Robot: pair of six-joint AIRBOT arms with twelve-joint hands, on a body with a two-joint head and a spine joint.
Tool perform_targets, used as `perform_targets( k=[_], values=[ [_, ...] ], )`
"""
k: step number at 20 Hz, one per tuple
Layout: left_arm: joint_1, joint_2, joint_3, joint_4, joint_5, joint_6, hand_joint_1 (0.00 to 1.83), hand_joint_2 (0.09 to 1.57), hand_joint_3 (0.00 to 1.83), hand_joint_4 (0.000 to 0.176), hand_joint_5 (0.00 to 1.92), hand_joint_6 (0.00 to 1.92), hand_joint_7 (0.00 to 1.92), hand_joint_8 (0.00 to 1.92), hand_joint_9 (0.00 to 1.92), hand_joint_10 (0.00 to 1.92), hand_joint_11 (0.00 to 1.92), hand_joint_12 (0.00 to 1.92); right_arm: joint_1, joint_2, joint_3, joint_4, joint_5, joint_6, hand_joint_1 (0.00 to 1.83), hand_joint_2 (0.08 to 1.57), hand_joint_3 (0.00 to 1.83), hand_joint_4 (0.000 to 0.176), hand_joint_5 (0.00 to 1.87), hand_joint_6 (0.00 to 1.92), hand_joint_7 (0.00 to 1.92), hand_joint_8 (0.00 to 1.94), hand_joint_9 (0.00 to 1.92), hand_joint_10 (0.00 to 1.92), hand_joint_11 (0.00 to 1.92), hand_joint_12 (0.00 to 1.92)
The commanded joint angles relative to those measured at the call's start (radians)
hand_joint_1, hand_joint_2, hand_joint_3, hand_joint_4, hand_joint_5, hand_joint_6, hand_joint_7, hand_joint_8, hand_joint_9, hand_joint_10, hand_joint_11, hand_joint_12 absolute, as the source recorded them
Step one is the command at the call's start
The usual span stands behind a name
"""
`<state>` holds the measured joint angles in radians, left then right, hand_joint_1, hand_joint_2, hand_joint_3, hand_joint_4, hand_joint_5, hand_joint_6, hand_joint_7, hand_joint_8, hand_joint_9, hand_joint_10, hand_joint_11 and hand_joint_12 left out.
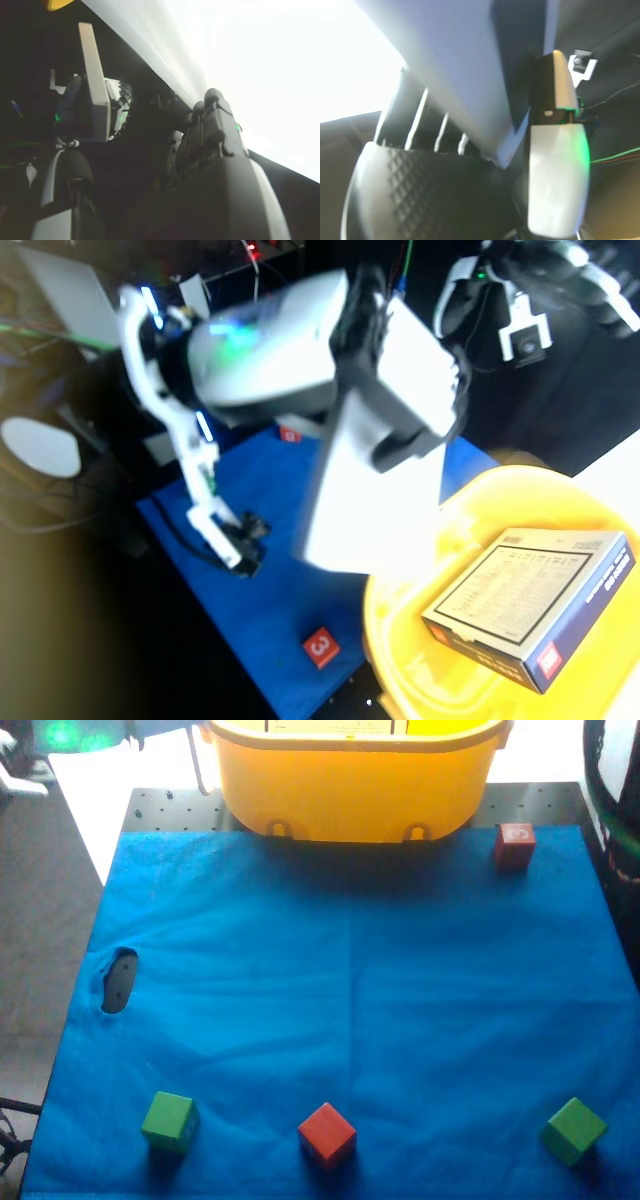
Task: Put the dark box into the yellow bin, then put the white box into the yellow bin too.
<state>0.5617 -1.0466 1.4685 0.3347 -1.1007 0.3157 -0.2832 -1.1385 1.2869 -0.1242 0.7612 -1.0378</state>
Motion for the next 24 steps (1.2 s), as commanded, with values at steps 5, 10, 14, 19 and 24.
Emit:
perform_targets(
  k=[5, 10, 14, 19, 24],
  values=[
    [0.041, 0.007, -0.023, -0.076, -0.173, 0.013, 0.6, 1.08, 0.0, 0.176, 0.0, 0.0, 0.0, 0.0, 0.02, 0.01, 0.05, 0.02, 0.035, -0.02, 0.029, 0.015, 0.118, -0.018, 1.29, 1.04, 0.0, 0.0, 1.1, 0.61, 1.21, 0.8, 1.16, 0.87, 0.99, 1.3],
    [0.062, 0.013, -0.039, -0.09, -0.242, 0.024, 0.6, 1.22, 0.0, 0.176, 0.0, 0.0, 0.0, 0.0, 0.0, 0.0, 0.0, 0.0, 0.051, -0.025, 0.057, 0.016, 0.117, -0.018, 1.19, 1.05, 0.0, 0.0, 1.12, 0.73, 1.07, 1.27, 1.11, 1.63, 1.14, 1.83],
    [0.074, 0.027, -0.06, -0.109, -0.288, 0.034, 0.45, 1.2, 0.0, 0.176, 0.0, 0.0, 0.0, 0.0, 0.0, 0.0, 0.04, 0.02, 0.051, -0.029, 0.091, 0.032, 0.115, -0.018, 1.19, 1.03, 0.0, 0.0, 1.18, 0.63, 1.2, 1.72, 1.33, 1.9, 1.41, 1.92],
    [0.078, 0.035, -0.076, -0.114, -0.327, 0.042, 0.6, 1.24, 0.0, 0.129, 0.07, 0.01, 0.0, 0.0, 0.04, 0.01, 0.12, 0.08, 0.051, -0.043, 0.16, 0.084, 0.07, -0.018, 1.19, 1.04, 0.0, 0.0, 1.16, 0.67, 1.27, 0.94, 1.28, 1.36, 1.19, 1.71],
    [0.078, 0.041, -0.086, -0.116, -0.346, 0.046, 0.64, 1.15, 0.0, 0.124, 0.15, 0.0, 0.03, 0.01, 0.03, 0.01, 0.04, 0.06, 0.057, -0.101, 0.225, 0.105, 0.021, -0.013, 1.19, 1.04, 0.0, 0.0, 1.14, 0.69, 1.31, 0.59, 1.28, 1.13, 1.17, 1.53]
  ],
)
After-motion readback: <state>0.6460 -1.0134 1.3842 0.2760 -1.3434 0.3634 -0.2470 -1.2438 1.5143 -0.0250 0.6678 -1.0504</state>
